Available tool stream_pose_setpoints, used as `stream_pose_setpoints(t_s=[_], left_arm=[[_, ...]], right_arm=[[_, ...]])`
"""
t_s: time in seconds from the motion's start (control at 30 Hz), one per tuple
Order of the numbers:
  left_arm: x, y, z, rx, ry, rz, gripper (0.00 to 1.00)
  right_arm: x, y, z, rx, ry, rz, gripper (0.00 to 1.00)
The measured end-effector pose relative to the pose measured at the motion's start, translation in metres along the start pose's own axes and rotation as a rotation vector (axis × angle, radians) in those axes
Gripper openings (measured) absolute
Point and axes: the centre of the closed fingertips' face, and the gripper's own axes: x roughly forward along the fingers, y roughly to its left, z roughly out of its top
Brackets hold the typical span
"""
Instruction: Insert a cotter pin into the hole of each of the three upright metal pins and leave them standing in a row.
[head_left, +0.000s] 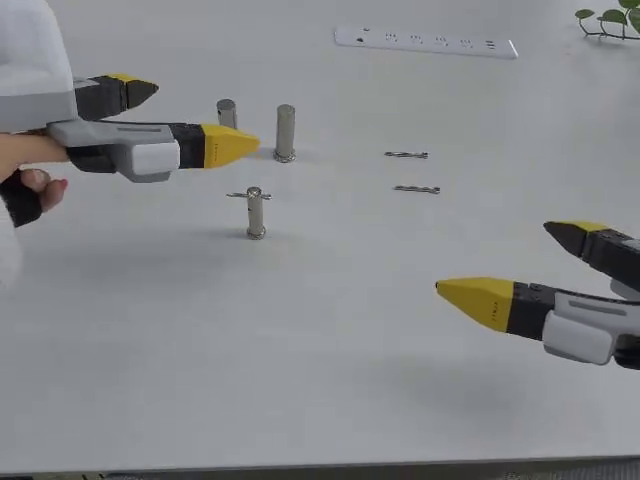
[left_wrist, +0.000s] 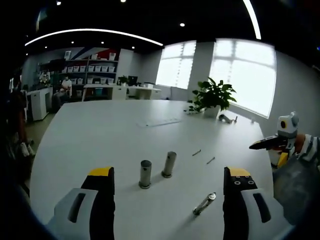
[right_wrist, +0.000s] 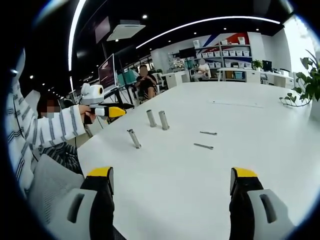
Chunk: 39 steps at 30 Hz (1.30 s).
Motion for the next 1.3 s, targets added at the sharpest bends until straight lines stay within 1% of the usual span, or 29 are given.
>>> stream_pose_setpoints(t_s=[0.13,0.27,0.33,0.43,0.53,0.6,0.63,0.7,0.8,0.9,1.0,1.1,1.17,1.23,1.3], left_arm=[[0.006,0.005,0.000,-0.021,-0.004,0.007,0.86],[0.013,0.010,-0.003,-0.022,0.010,0.018,0.81],[0.016,0.011,-0.006,-0.046,0.018,0.021,0.77],[0.020,0.014,-0.006,-0.037,0.016,0.031,0.71],[0.026,0.018,-0.011,-0.035,0.033,0.043,0.68],[0.030,0.019,-0.017,-0.015,0.056,0.037,0.65],[0.032,0.020,-0.020,0.008,0.074,0.038,0.64],[0.037,0.021,-0.023,0.029,0.087,0.034,0.61],[0.044,0.026,-0.028,0.040,0.106,0.030,0.55],[0.050,0.030,-0.032,0.054,0.127,0.042,0.51],[0.054,0.032,-0.041,0.055,0.161,0.038,0.46],[0.057,0.034,-0.046,0.071,0.176,0.045,0.38],[0.058,0.036,-0.048,0.067,0.181,0.050,0.37],[0.060,0.037,-0.048,0.079,0.183,0.059,0.35],[0.061,0.039,-0.046,0.086,0.176,0.070,0.29]], right_arm=[[0.001,0.003,-0.004,0.002,0.010,0.003,0.95],[0.002,0.006,-0.008,0.009,0.016,0.008,0.95],[0.002,0.006,-0.009,0.013,0.019,0.009,0.95],[0.002,0.006,-0.011,0.016,0.022,0.008,0.95],[0.001,0.005,-0.011,0.019,0.021,0.005,0.94],[0.001,0.005,-0.011,0.025,0.019,0.003,0.94],[0.001,0.005,-0.011,0.024,0.020,0.004,0.94],[0.001,0.006,-0.013,0.023,0.026,0.006,0.94],[0.001,0.007,-0.014,0.025,0.030,0.009,0.94],[0.002,0.008,-0.016,0.026,0.035,0.010,0.93],[0.002,0.008,-0.016,0.029,0.037,0.010,0.93],[0.002,0.006,-0.017,0.031,0.037,-0.004,0.95],[0.001,0.005,-0.017,0.039,0.035,-0.006,0.95],[0.001,0.005,-0.017,0.046,0.031,-0.006,0.95],[0.001,0.005,-0.018,0.048,0.033,-0.007,0.95]])
